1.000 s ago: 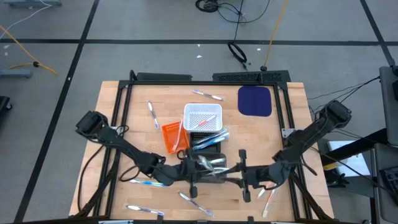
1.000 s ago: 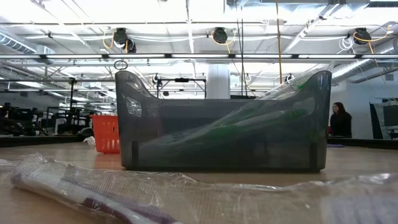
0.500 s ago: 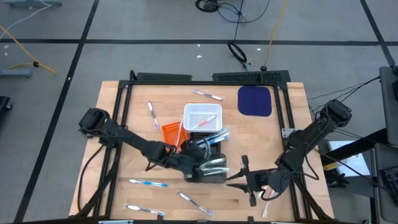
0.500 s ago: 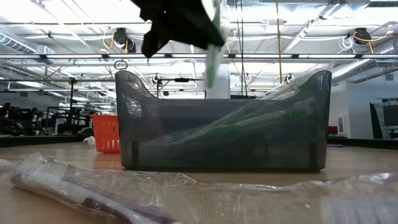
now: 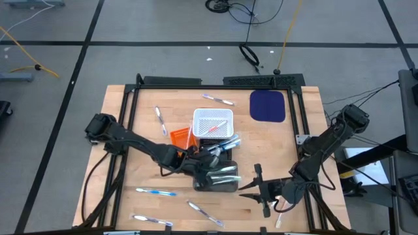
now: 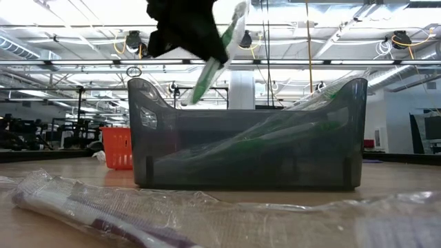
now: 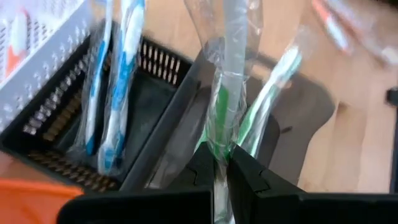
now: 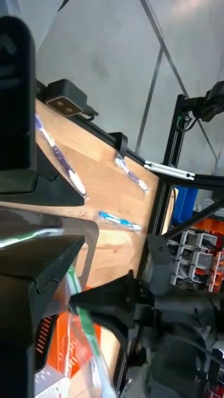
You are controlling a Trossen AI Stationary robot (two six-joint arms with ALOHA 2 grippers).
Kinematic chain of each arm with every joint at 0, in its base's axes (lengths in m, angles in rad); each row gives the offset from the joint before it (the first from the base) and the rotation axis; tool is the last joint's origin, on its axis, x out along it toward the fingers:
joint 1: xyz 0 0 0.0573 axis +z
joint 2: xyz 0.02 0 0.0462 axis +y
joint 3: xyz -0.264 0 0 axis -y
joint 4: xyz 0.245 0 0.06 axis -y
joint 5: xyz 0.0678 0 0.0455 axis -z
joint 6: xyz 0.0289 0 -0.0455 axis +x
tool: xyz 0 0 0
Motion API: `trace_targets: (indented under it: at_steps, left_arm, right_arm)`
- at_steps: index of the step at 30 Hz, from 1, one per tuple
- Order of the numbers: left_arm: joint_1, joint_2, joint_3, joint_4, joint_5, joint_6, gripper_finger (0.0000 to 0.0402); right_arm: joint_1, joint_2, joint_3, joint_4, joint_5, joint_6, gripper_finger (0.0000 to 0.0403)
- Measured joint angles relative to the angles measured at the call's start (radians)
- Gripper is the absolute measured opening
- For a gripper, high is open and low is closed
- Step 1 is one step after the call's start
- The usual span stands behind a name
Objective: Pick & Place Toothbrushes
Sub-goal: Put the green toothbrush into the black bin, then put the blue toothbrush into the top black basket
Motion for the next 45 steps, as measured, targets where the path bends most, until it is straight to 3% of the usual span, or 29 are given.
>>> trace_targets:
  at_steps: [21, 34, 45]
  left_arm:
    - [0.005, 0.108, -0.001, 0.000, 0.178, 0.012, 0.0009]
    - [0.006, 0.112, -0.002, 0.001, 0.176, 0.018, 0.0118]
    - [-0.011, 0.034, -0.002, -0.041, 0.231, 0.030, 0.0140]
  right_arm:
    - [-0.001, 0.000, 0.000, -0.059, -0.002, 0.026, 0.0075]
    - [-0.001, 0.000, 0.000, -0.068, -0.002, 0.026, 0.0075]
    - [-0.001, 0.000, 0.000, -0.093, -0.003, 0.062, 0.0075]
